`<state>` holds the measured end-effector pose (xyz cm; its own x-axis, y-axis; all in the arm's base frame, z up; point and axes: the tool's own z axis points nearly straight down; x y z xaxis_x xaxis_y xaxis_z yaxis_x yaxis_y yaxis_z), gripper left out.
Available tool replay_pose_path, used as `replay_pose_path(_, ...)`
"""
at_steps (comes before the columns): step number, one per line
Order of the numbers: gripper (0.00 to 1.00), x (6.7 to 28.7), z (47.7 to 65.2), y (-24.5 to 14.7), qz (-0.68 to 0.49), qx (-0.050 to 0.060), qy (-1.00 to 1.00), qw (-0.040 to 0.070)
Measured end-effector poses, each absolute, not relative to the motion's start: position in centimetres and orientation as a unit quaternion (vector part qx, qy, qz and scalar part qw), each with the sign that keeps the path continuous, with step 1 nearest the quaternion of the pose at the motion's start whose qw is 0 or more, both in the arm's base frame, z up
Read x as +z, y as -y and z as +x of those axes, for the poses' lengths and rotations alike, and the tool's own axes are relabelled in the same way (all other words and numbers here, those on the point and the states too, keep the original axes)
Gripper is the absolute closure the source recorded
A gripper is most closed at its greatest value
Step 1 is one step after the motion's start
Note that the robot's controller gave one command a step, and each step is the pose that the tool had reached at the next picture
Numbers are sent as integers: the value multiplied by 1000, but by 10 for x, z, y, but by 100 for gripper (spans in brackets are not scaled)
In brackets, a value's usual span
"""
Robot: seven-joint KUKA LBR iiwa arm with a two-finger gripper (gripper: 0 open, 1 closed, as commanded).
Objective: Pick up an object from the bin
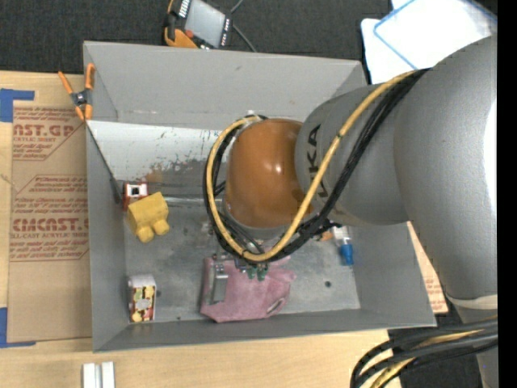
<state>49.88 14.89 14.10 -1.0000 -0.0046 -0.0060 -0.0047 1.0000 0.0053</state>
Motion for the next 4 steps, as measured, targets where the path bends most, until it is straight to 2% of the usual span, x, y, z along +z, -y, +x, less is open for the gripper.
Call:
replay_pose_path(1, 0, 108, 495, -117, -73, 1, -997, 2)
replay_pose_path(2, 100, 97, 482, -107, 15, 3, -1000, 3)
replay_pose_path(3, 100, 97, 482, -107, 15, 3, -1000, 3)
replay_pose_path(4, 100, 202, 489, -92, 19, 4, -1000, 1)
